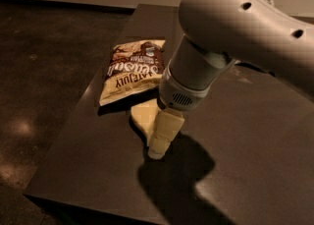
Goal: Move sponge near brown chip bag
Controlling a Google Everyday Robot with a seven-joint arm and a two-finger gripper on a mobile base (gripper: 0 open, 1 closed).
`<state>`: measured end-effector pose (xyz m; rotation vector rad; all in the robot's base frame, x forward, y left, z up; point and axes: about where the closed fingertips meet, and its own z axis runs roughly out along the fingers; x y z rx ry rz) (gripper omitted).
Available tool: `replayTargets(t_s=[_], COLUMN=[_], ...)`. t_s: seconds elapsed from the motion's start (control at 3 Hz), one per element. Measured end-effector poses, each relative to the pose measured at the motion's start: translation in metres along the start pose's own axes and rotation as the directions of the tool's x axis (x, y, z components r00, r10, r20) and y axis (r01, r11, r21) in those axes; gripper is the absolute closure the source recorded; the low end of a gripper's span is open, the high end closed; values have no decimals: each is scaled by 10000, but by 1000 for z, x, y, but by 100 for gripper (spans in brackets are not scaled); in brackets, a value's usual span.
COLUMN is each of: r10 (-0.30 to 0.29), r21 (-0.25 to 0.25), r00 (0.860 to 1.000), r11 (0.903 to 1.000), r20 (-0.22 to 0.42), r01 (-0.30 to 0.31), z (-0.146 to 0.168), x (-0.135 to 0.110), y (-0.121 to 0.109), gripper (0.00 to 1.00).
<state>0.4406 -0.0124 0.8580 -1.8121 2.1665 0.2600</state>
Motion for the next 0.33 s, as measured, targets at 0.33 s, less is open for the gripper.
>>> replayTargets(t_s=[0.33], r10=[-1], r21=[1], r00=[10000], r11=[10000], r20=[0], r01=[1], z=[0], x=[0], y=[0], gripper=[0])
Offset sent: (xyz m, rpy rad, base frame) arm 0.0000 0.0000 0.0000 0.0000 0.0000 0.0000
